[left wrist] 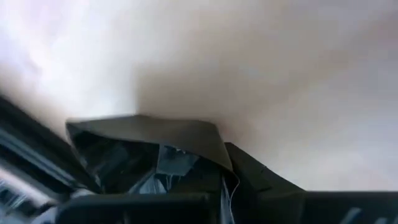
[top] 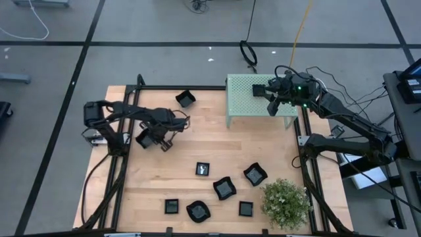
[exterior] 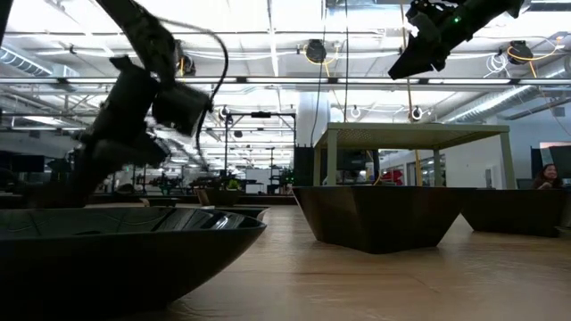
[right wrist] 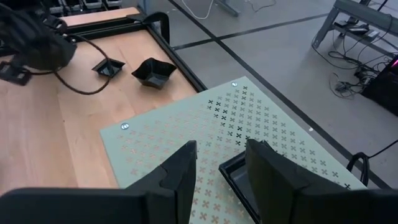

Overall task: Pick & Place Mini shaped plates
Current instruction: Put the black distorted square plate on the shelf

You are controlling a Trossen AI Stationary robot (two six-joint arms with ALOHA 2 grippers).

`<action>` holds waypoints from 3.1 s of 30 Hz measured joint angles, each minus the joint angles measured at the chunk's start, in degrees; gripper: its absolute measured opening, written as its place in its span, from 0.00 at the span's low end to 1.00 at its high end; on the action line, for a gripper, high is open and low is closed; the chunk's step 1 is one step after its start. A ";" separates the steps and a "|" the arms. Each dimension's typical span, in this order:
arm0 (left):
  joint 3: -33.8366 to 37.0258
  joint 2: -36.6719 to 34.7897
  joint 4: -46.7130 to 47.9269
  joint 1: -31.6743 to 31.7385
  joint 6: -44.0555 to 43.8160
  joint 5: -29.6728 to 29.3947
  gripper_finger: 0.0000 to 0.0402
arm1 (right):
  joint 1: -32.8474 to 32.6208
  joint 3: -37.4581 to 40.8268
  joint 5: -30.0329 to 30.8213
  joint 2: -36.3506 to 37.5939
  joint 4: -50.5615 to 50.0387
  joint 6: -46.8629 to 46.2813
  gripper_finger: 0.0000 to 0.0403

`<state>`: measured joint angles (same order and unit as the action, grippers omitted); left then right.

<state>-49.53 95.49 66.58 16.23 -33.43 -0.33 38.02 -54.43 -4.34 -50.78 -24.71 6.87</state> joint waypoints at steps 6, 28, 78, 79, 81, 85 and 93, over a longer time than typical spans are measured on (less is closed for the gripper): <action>-6.83 -6.94 0.24 -6.00 1.17 7.44 0.02 | 0.00 0.00 0.00 0.00 -0.20 0.00 0.31; -43.09 2.85 -35.18 -8.53 49.32 -16.25 0.03 | 0.02 0.00 0.04 0.00 1.02 -0.11 0.31; -61.47 24.23 -42.58 -3.34 57.83 -17.60 0.08 | 0.02 0.00 0.02 -0.02 0.92 -0.04 0.31; -61.47 24.23 -42.75 -3.30 57.82 -17.60 0.08 | 0.02 0.00 0.02 -0.02 0.92 -0.03 0.31; -61.47 24.23 -42.73 -3.17 57.68 -17.56 0.08 | 0.02 0.00 0.02 -0.02 0.92 -0.02 0.31; -61.47 24.23 -42.53 -3.06 57.29 -17.56 0.08 | 0.02 0.00 0.03 -0.02 0.92 -0.02 0.31; -61.47 24.23 -42.74 -3.08 57.29 -17.52 0.08 | 0.02 0.00 0.02 -0.02 0.92 -0.02 0.31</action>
<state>-111.00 119.72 23.83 13.15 23.86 -17.85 38.04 -54.43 -4.32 -50.81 -23.79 6.85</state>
